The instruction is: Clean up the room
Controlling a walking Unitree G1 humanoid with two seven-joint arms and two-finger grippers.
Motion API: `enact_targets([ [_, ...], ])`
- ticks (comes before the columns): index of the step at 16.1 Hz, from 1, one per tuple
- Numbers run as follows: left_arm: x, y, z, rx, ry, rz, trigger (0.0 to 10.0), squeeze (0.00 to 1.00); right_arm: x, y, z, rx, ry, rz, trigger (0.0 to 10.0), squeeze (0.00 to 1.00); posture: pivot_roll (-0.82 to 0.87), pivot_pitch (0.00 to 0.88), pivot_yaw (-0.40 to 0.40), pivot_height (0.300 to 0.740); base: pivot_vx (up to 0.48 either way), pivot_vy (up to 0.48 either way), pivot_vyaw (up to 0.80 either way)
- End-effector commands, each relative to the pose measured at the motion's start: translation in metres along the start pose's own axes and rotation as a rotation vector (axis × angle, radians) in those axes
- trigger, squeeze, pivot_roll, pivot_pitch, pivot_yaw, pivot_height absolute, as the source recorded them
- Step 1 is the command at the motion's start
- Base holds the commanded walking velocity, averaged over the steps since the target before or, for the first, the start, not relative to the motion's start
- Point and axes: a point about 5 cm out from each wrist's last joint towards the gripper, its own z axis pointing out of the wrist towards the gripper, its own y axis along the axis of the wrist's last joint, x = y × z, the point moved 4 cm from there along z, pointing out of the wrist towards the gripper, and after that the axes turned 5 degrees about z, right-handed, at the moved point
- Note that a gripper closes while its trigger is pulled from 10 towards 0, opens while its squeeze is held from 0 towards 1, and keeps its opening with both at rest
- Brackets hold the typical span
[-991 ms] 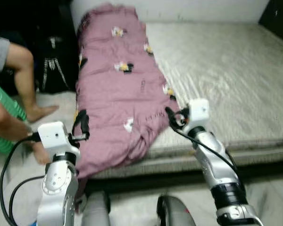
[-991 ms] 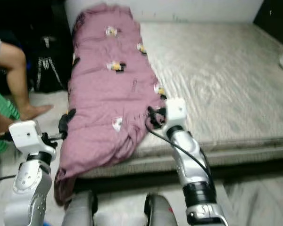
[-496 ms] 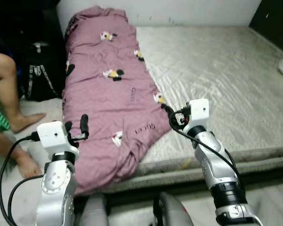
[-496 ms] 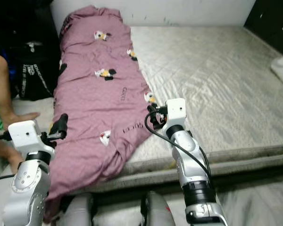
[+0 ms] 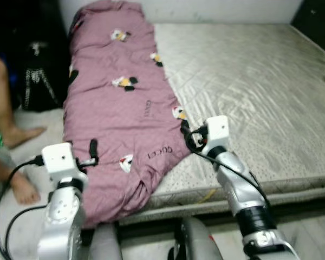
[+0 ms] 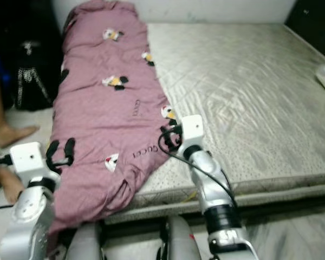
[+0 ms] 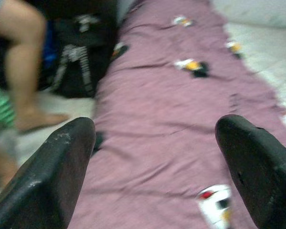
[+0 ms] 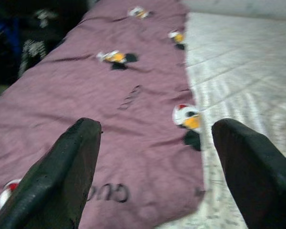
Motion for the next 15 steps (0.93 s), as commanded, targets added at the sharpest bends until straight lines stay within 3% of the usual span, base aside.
enact_targets([
  [1,0.008,0.002,-0.003,0.001,0.030,0.020,10.0,0.00,0.011,-0.005,0.003,0.034,0.042,-0.003,10.0,0.00,0.05,0.063,-0.071,0.602,0.000,0.000,0.00],
  [7,0.010,0.003,-0.004,0.006,0.035,0.039,10.0,0.00,0.015,-0.009,0.006,0.049,0.060,-0.014,10.0,0.00,0.05,0.051,-0.063,0.597,0.000,0.000,0.00],
  [13,0.010,0.002,-0.004,0.024,0.038,0.052,10.0,0.00,0.028,-0.021,0.006,0.115,0.158,-0.030,10.0,0.00,0.05,0.053,-0.057,0.527,0.000,0.000,0.00],
  [15,0.023,-0.002,-0.010,0.050,0.089,0.086,10.0,0.00,0.036,-0.024,0.009,0.136,0.201,-0.044,10.0,0.00,0.07,0.069,-0.064,0.522,0.000,0.000,0.00],
])
